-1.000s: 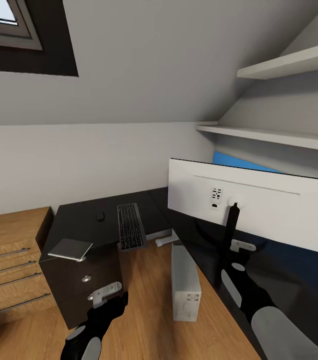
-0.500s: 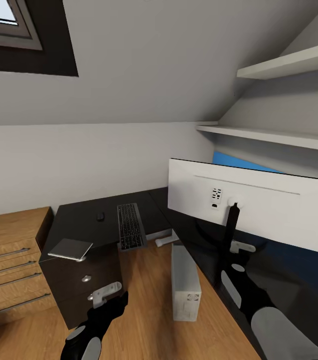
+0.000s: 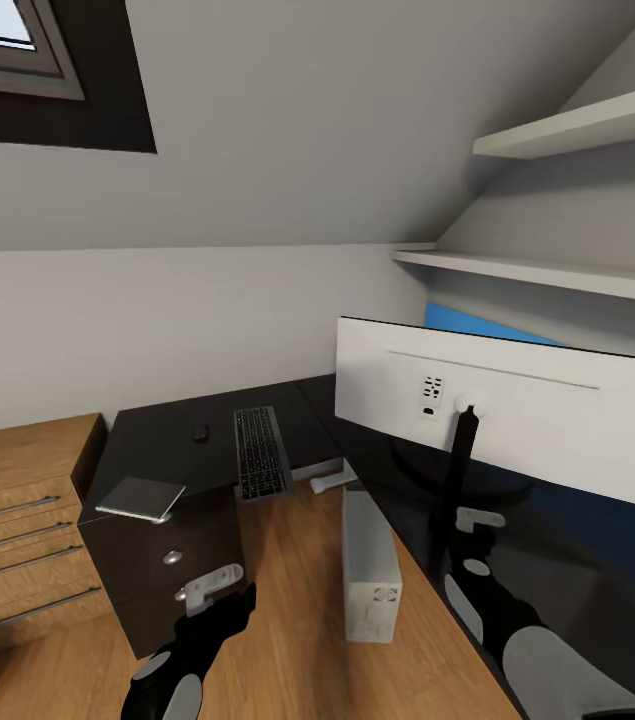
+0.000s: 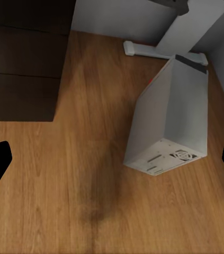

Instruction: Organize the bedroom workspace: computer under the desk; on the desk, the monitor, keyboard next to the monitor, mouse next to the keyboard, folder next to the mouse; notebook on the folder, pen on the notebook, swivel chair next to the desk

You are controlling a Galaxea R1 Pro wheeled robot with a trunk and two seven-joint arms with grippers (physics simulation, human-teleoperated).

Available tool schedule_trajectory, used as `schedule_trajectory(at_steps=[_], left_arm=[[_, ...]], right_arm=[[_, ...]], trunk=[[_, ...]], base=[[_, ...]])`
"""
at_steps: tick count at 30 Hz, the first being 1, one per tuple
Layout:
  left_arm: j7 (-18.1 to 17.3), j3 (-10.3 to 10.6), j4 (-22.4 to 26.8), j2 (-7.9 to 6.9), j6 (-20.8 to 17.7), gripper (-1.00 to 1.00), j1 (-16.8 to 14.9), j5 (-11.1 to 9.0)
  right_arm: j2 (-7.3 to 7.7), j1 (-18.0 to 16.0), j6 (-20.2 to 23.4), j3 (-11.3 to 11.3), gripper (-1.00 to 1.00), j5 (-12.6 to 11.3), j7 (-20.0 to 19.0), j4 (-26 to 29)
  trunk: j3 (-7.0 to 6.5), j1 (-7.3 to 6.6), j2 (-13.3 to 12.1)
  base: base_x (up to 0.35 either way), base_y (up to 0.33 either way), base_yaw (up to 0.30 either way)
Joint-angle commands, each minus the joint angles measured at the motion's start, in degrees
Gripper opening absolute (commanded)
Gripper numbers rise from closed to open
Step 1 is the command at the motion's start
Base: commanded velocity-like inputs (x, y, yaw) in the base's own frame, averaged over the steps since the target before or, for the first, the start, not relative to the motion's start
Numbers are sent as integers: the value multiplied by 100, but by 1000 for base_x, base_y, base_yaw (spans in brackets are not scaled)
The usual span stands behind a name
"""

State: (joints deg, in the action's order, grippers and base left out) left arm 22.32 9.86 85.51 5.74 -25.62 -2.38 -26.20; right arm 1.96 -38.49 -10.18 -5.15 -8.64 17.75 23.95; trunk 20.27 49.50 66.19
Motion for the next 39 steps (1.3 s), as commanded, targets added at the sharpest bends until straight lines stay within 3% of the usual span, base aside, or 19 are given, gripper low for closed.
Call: schedule_trajectory(at_steps=[1, 14, 23, 24, 27, 39], left_arm=[[54, 7, 7, -1, -12, 100, -5, -60], [54, 7, -5, -3, -13, 100, -3, -60], [54, 9, -18, -2, -13, 100, -4, -60], [54, 12, -29, -1, -13, 100, -3, -59], [54, 10, -33, 4, -13, 100, -2, -60], [53, 10, -34, 5, -12, 100, -3, -60]], right_arm=[[6, -6, -31, -49, 100, -55, 24, -15], [22, -9, -154, -41, 100, -32, -1, -62], [41, -9, -735, -23, 100, -36, 0, -94], [41, -9, -1110, -22, 100, -34, 0, -254], [45, -9, -1435, -21, 100, -33, 0, -384], [135, -9, -1574, -3, 100, -41, 0, -429]], trunk=[[7, 0, 5], [7, 0, 5], [7, 0, 5], [7, 0, 5], [7, 0, 5], [7, 0, 5]], base=[[0, 0, 0], [109, 0, 0], [18, 0, 0], [0, 0, 0], [0, 0, 0], [114, 0, 0]])
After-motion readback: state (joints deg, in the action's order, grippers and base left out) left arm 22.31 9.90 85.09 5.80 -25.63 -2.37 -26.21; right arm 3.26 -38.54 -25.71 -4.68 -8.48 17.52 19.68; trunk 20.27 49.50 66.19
